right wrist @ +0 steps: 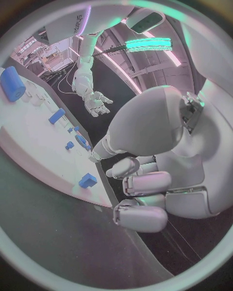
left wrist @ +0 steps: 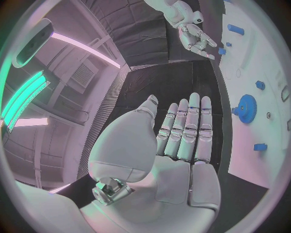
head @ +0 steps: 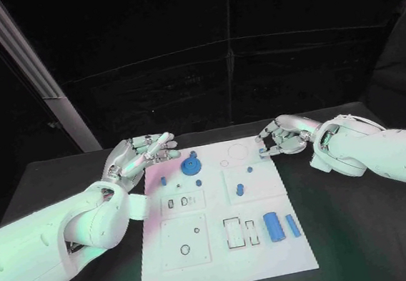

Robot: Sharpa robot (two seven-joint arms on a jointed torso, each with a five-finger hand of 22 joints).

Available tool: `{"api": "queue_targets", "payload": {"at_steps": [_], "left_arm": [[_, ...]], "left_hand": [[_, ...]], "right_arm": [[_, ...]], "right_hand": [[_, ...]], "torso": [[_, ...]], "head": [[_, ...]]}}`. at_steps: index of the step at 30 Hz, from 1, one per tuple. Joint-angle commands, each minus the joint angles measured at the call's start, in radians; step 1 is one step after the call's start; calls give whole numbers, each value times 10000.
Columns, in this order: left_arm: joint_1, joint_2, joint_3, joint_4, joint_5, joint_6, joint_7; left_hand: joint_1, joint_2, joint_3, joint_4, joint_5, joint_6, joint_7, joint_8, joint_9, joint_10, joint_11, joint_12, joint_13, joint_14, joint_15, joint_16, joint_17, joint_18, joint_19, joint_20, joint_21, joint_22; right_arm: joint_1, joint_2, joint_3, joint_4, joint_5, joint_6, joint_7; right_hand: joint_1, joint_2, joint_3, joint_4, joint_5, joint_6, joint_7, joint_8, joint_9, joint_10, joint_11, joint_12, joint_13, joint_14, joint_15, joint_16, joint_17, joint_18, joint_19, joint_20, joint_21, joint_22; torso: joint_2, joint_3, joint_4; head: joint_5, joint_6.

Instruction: Assemble the parts on the task board

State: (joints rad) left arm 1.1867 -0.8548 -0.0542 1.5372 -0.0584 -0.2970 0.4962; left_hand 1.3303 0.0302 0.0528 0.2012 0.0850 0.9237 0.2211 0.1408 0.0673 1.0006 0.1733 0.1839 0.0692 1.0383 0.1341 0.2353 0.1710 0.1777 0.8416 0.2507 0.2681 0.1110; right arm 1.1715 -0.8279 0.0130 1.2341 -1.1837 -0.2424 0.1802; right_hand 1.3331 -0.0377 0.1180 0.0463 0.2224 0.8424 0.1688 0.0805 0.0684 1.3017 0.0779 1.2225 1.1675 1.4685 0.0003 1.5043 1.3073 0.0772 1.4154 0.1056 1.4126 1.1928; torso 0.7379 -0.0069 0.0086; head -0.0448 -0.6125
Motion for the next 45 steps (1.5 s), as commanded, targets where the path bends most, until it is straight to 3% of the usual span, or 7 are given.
{"api": "queue_targets", "payload": {"at_steps": [1, 5, 13, 22, 25, 29, 45], "left_arm": [[3, 13, -7, -17, -70, 100, 60], [0, 14, -17, -34, -71, 107, 60], [-1, 20, -28, -35, -71, 118, 61], [-1, 17, -35, -35, -71, 123, 57], [-1, 18, -37, -35, -71, 128, 54], [-1, 19, -38, -36, -71, 135, 46], [-1, 21, -43, -40, -71, 169, -4]], "left_hand": [[41, 67, 5, -83, -15, 18, 49, -41, -10, -3, 14, -41, -15, -20, 9, -31, 15, 68, 74, -1, 34, -11], [53, 77, 11, -93, -13, 19, 48, -44, -10, -2, 14, -45, -15, -20, 9, -35, 18, 68, 75, -2, 32, -14], [55, 78, 11, -94, -13, 19, 48, -45, -10, -2, 14, -45, -15, -20, 9, -35, 18, 68, 75, -2, 32, -14], [55, 78, 11, -94, -13, 19, 48, -45, -10, -2, 14, -45, -15, -20, 9, -35, 18, 68, 75, -2, 32, -14], [55, 78, 11, -94, -13, 19, 48, -45, -10, -2, 14, -45, -15, -20, 9, -35, 18, 68, 75, -2, 32, -14], [55, 78, 11, -94, -13, 19, 48, -45, -10, -2, 14, -45, -15, -20, 9, -35, 18, 68, 75, -2, 32, -14], [71, 90, 16, -110, -13, 19, 50, -53, -11, -1, 14, -54, -16, -20, 9, -43, 22, 68, 78, -2, 28, -21]], "right_arm": [[-54, 20, 5, -82, 38, 169, 264], [-151, 55, 6, -190, -20, 157, 261], [-241, 171, 6, -434, -50, 81, 189], [-286, 351, 6, -737, -95, 45, 96], [-306, 403, 7, -808, -102, 26, 90], [-318, 452, 7, -852, -103, 14, 95], [-329, 573, 7, -951, -104, 124, 92]], "right_hand": [[37, -67, -62, -15, -47, -93, 8, -70, -10, -71, 11, -69, -15, 701, -4, -29, 1196, -45, -84, -20, -56, -10], [34, -72, -76, -16, -55, -112, 11, -78, -12, -77, 12, -76, -22, 701, -3, -28, 1199, -45, -86, -19, -57, -14], [97, 3, -55, -41, -53, -138, 18, -84, -8, -62, 15, -64, -3, 703, -1, -25, 1209, -46, -85, -16, -56, -8], [300, 310, 102, -136, -257, 81, 42, 39, 40, -25, 27, -41, 31, 709, 9, -23, 1225, -49, -74, -6, -46, 13], [384, 552, 277, -167, -438, 251, 66, 117, 60, -1, 41, -18, 61, 712, 19, -21, 1236, -52, -66, 0, -37, 28], [367, 643, 384, -182, -494, 549, 44, 253, 95, 55, 27, 52, 137, 715, 14, -18, 1248, -53, -61, 3, -30, 41], [307, 656, 507, -218, -546, 920, -39, 426, 117, 130, -42, 143, 237, 720, -40, -14, 1264, -54, -53, -37, -21, 58]], "torso": [[12, 17, -2], [7, 8, -22], [6, 13, 20], [11, 12, 7], [6, 13, 0], [11, 16, -2], [5, 18, 7]], "head": [[-6, -29], [-11, -60], [-48, -50], [-42, -86], [-46, -95], [4, -80], [2, -130]]}}
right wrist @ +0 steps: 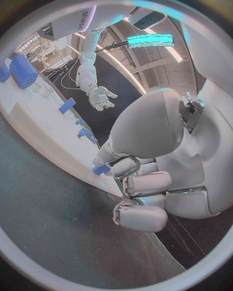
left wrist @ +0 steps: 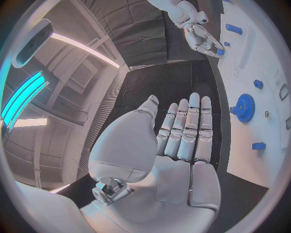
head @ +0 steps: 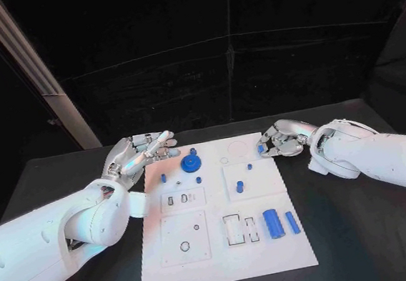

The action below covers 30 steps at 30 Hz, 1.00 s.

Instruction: Assemble the parts on the task board

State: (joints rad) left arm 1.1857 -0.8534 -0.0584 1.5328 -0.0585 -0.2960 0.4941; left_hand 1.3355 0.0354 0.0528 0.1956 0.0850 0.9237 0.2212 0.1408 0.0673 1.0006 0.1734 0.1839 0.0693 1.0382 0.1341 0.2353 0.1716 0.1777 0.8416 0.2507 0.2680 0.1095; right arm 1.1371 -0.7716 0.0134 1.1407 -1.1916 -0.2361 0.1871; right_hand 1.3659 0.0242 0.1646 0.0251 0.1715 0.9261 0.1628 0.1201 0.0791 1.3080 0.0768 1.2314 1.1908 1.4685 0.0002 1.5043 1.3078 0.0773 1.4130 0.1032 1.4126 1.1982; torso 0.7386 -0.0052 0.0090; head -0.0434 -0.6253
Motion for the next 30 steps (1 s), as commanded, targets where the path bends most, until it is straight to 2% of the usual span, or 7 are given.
{"api": "queue_targets", "payload": {"at_steps": [1, 8, 16, 21, 23, 26, 30], "left_arm": [[8, 6, -1, 5, -70, 160, 14], [8, -4, -2, 13, -70, 169, -9], [9, -30, -2, 23, -70, 167, -19], [11, -50, -2, 12, -69, 161, -21], [14, -70, -2, 5, -69, 151, -22], [21, -93, -2, -3, -68, 140, -22], [31, -99, -2, -33, -68, 138, -19]], "left_hand": [[19, 38, 16, -53, -13, 19, 50, -53, -11, 0, 14, -54, -17, -19, 9, -43, 16, 68, 79, -2, 28, -5], [20, 41, 16, -56, -14, 18, 53, -56, -11, -2, 15, -58, -17, -20, 10, -46, 18, 68, 79, -1, 26, -7], [20, 41, 16, -56, -14, 18, 53, -56, -11, -2, 15, -58, -17, -20, 10, -46, 18, 68, 79, -1, 26, -7], [20, 43, 15, -57, -14, 16, 54, -59, -12, -3, 17, -61, -18, -21, 10, -49, 18, 68, 79, -1, 25, -9], [21, 44, 15, -59, -15, 15, 56, -61, -12, -4, 18, -63, -18, -22, 11, -51, 19, 68, 80, -1, 24, -10], [21, 44, 15, -59, -15, 15, 56, -61, -12, -4, 18, -63, -18, -22, 11, -51, 19, 68, 80, -1, 24, -10], [20, 45, 14, -59, -15, 15, 56, -62, -12, -4, 18, -64, -18, -21, 11, -52, 20, 68, 80, -1, 23, -11]], "right_arm": [[14, 12, 3, -21, -25, 57, 18], [13, 34, 3, -37, -25, -141, -74], [14, 45, 5, 160, 67, -864, -182], [20, -47, 9, 520, 170, -1249, -327], [27, -116, 14, 812, 204, -1391, -430], [50, -150, 20, 1162, 225, -1502, -572], [91, -63, 24, 1563, 188, -1558, -776]], "right_hand": [[-21, 36, 42, -6, -36, 83, 21, 29, 9, 66, -31, 55, 4, 720, -39, -14, 1259, -55, -29, -12, -21, 5], [-57, 61, 78, 3, -66, 178, -5, 74, 12, 94, -52, 82, 33, 722, -55, -12, 1266, -56, -23, -27, -16, 15], [-72, 462, 452, 64, -31, 495, -132, 235, 27, 193, -160, 168, 137, 733, -145, 6, 1309, -65, 8, -105, 12, 70], [-95, 543, 614, 66, 75, 589, -179, 276, 26, 246, -199, 218, 200, 740, -179, 17, 1336, -73, 28, -138, 30, 109], [-105, 554, 661, 61, 97, 617, -194, 285, 26, 261, -211, 231, 216, 742, -189, 21, 1343, -75, 35, -149, 36, 122], [-114, 558, 681, 62, 106, 632, -200, 290, 26, 270, -217, 239, 227, 743, -194, 23, 1347, -76, 36, -154, 37, 124], [-116, 558, 684, 62, 107, 633, -201, 290, 26, 269, -217, 238, 226, 744, -195, 24, 1349, -76, 37, -154, 38, 126]], "torso": [[-2, 1, 4], [2, 5, 5], [-3, 5, 1], [-18, -1, 11], [-25, -14, 18], [-22, -15, 9], [-41, -34, 38]], "head": [[-12, -14], [-1, -18], [22, -15], [25, -18], [3, -29], [25, -21], [62, -69]]}}
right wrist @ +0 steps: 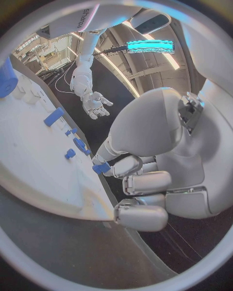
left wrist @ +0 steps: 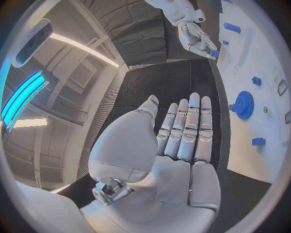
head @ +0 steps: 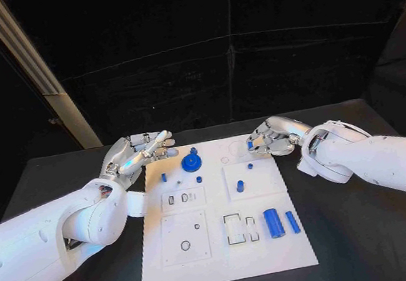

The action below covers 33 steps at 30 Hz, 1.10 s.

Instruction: Assemble the parts on the task board

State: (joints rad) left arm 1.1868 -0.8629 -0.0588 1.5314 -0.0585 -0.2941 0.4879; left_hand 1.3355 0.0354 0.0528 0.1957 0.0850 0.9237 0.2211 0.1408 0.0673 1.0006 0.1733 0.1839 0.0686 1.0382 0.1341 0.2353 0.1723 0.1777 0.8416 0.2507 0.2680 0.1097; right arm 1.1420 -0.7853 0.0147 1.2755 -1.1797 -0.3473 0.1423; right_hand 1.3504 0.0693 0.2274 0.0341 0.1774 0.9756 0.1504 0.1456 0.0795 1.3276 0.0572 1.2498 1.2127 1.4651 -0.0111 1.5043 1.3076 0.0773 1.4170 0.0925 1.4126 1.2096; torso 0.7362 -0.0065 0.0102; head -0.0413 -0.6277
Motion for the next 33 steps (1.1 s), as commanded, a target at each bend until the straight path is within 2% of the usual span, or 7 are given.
{"api": "queue_targets", "payload": {"at_steps": [1, 8, 15, 20, 24, 26, 33], "left_arm": [[24, -3, 1, -35, -68, 116, 44], [59, -14, 2, -146, -66, 100, 65], [99, -12, 2, -294, -64, 67, 100], [120, 42, 2, -409, 8, 46, 123], [142, 72, 2, -448, 121, 43, 121], [153, 93, 3, -469, 226, 38, 114], [187, 149, 3, -487, 377, 40, 114]], "left_hand": [[21, 45, 13, -60, -16, 15, 56, -62, -12, -4, 18, -64, -12, -21, 11, -52, 13, 68, 80, -1, 24, -13], [20, 46, 12, -61, -16, 15, 56, -63, -12, -3, 18, -65, -11, -21, 11, -53, 14, 68, 81, -1, 23, -14], [20, 46, 11, -62, -17, 17, 54, -64, -11, -1, 18, -66, -11, -19, 11, -54, 15, 68, 82, -1, 23, -15], [20, 46, 11, -62, -17, 17, 54, -64, -11, -1, 18, -66, -11, -19, 11, -54, 15, 68, 82, -1, 23, -15], [21, 49, 10, -64, -17, 21, 51, -64, -10, 4, 16, -66, -10, -15, 10, -54, 17, 68, 85, -1, 22, -17], [21, 49, 10, -64, -17, 21, 51, -64, -10, 4, 16, -66, -10, -15, 10, -54, 17, 68, 85, -1, 22, -17], [21, 49, 10, -64, -17, 21, 51, -64, -10, 4, 16, -66, -10, -15, 10, -54, 17, 68, 85, -1, 22, -17]], "right_arm": [[50, 119, 12, 300, 41, -454, -395], [84, 513, 14, 836, -659, -502, -859], [110, 1096, 17, 1211, -1985, -226, -1561], [114, 1664, 15, 1162, -2784, 131, -1925], [111, 2056, 8, 1069, -3361, 285, -2151], [108, 2237, -2, 1009, -3629, 343, -2248], [100, 2638, -315, 932, -4182, 643, -2478]], "right_hand": [[39, 106, 56, -28, 48, 138, -76, 35, 22, 74, -21, 54, 8, 778, -82, 23, 1350, -76, -5, -48, 37, 8], [41, 86, 97, -51, 65, 133, -79, 24, 15, 77, -28, 54, 11, 782, -90, 31, 1368, -79, 3, -56, 44, 24], [41, 72, 114, -64, 69, 134, -81, 20, 12, 81, -30, 57, 17, 783, -93, 33, 1372, -80, 6, -60, 46, 28], [15, 47, 162, -77, 33, 187, -95, 35, 16, 80, -40, 49, 13, 782, -102, 29, 1366, -78, 2, -71, 42, 18], [7, 38, 169, -80, 25, 192, -97, 35, 15, 73, -42, 38, 2, 781, -104, 26, 1360, -77, -2, -73, 38, 9], [-7, 28, 174, -77, 17, 192, -95, 32, 13, 72, -42, 37, 2, 780, -105, 24, 1358, -77, -2, -75, 38, 9], [-100, -62, 195, -67, -19, 183, -90, 4, -2, 63, -40, 17, -11, 776, -108, 14, 1342, -76, -3, -83, 34, 3]], "torso": [[-29, -25, 37], [-78, -48, 110], [-146, -93, 212], [-179, -109, 229], [-183, -127, 247], [-186, -112, 228], [-172, -112, 238]], "head": [[64, -64], [230, -150], [291, -248], [332, -422], [336, -442], [357, -452], [430, -502]]}}
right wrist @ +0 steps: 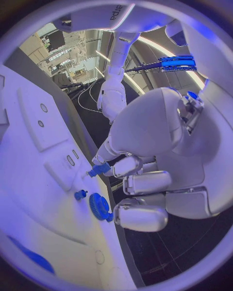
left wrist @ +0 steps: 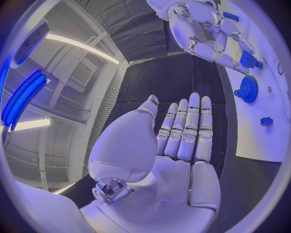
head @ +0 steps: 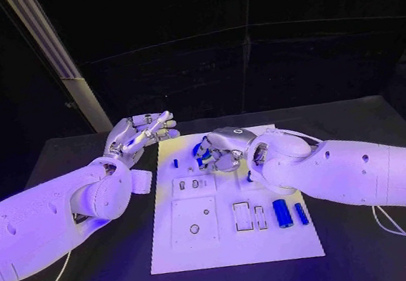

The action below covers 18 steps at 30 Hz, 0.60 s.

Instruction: Assemble the parts on the task board

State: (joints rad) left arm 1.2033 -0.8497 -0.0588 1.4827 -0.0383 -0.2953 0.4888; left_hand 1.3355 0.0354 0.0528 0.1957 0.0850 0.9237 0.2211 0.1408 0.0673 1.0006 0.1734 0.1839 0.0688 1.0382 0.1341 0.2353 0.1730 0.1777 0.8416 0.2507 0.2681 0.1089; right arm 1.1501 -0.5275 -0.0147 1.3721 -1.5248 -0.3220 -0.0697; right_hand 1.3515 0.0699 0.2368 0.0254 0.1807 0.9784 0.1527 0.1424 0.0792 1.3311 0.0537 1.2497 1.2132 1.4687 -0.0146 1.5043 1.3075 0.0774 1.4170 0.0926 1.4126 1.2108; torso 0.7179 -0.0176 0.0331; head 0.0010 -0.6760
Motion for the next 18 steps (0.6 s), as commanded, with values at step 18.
{"api": "queue_targets", "payload": {"at_steps": [18], "left_arm": [[37, 73, 3, -18, 210, 110, 106]], "left_hand": [[21, 49, 10, -64, -17, 21, 51, -64, -10, 4, 16, -66, -12, -15, 10, -54, 10, 68, 85, -1, 22, -9]], "right_arm": [[-84, 415, -171, -150, -982, 837, -488]], "right_hand": [[-232, -243, 118, 3, -105, 186, -115, 15, -11, 11, -6, -8, -30, 733, -76, -4, 1316, -74, -15, -89, 20, -34]], "torso": [[4, 12, 7]], "head": [[115, -125]]}}
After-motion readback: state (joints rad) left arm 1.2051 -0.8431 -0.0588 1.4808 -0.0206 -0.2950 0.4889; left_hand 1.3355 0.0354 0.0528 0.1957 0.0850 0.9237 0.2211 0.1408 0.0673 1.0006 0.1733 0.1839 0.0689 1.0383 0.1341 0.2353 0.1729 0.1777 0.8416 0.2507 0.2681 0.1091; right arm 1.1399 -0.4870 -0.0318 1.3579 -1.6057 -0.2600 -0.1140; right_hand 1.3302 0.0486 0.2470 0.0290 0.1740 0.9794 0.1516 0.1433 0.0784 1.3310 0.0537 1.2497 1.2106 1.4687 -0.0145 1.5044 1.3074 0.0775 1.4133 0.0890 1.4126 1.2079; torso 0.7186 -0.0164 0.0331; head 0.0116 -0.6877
